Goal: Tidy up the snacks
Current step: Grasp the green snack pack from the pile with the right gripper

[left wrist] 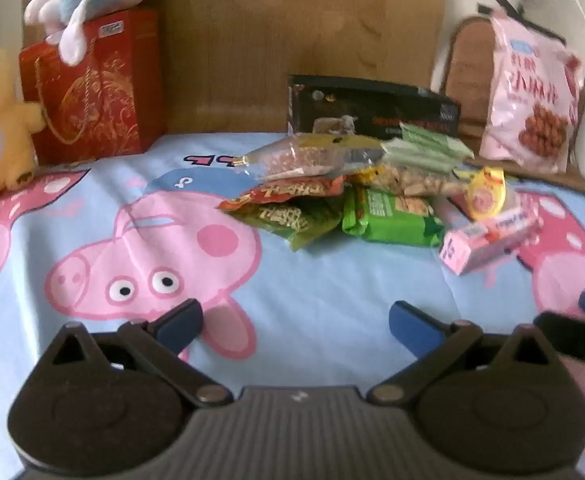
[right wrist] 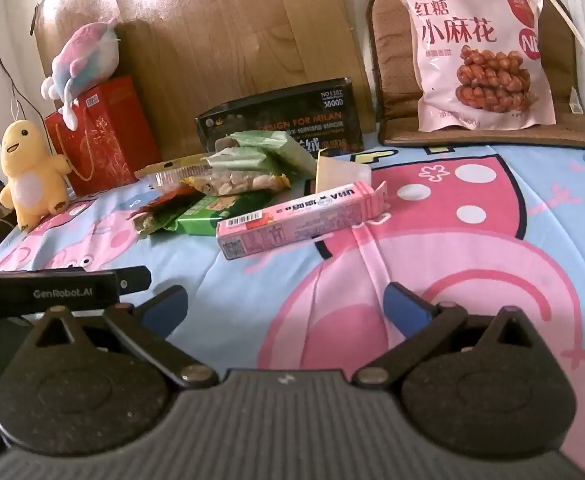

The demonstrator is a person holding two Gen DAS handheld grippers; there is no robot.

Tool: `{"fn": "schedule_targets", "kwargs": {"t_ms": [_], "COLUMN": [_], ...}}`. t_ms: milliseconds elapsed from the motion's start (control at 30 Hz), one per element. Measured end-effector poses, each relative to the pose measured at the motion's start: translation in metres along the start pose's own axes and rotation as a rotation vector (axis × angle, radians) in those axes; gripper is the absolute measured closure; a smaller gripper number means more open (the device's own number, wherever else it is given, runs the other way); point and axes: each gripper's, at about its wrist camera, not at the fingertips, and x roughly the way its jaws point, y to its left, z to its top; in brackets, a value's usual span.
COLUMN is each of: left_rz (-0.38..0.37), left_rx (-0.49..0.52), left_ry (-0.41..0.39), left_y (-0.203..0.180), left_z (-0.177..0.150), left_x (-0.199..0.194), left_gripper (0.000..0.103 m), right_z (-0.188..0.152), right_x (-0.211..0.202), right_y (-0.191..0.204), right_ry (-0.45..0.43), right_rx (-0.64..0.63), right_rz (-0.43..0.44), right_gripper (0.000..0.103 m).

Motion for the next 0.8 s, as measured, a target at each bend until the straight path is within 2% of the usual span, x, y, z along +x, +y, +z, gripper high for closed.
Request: {"fn": "schedule_targets", "kwargs": {"t_ms": [133, 233, 300, 367, 433, 500, 533, 600, 700, 800], "left_rz": [-0.038, -0.094, -0.099, -0.119, -0.105, -0.103, -0.107, -0.106, -0.1, -0.098], "left_rx": [0.024, 0.035, 0.09, 0.052, -0.003, -0.064, -0.094, -0.121, -0.131, -0.13], "left_ry": [0.003, -0.003, 0.011, -0.008, -0.043, -0.1, -0.129, -0.148, -0.166, -0.19], "left_y": [0.018, 0.044, 0.016, 0.022, 0.031, 0.041, 0.046, 0.051, 0.053, 0.052], "left_z": [-0.003, -0.005, -0.005, -0.005, -0.006, -0.006, -0.008, -0.008, -0.007, -0.008], "left_x": [-0.008, -0.017, -0.013, -0.017, -0.021, -0.026, -0.03, -0.03, -0.032, -0.034], "left_gripper": [0.0, 0.0, 0.0, 0.0, 0.0, 0.0, 0.0, 0.001, 0.001, 0.001], "right_z": [0.0, -0.001, 0.002, 0.0, -0.001, 0.001, 0.004, 0.013, 0.032, 0.047], "right_x": [0.0, -0.001, -0.002, -0.001, -0.001, -0.001, 0.0, 0.001, 0.01, 0.024], "right_y": [0.0, -0.002, -0.002, 0.0, 0.004, 0.012, 0.016, 0.018, 0.019, 0.02], "right_ry": [0.001, 0.0, 0.0, 0.003, 0.007, 0.001, -0.006, -0.019, -0.033, -0.009], "right_rx": [0.002, 0.011, 0.015, 0.002, -0.032, -0.11, -0.144, -0.171, -0.188, -0.187], "right_rz": [0.004, 0.016, 0.023, 0.017, 0.018, 0.034, 0.036, 0.05, 0.059, 0.078], "right_gripper": [0.0, 0.0, 0.0, 0.0, 0.001, 0.022, 0.025, 0.041, 0.048, 0.05]}}
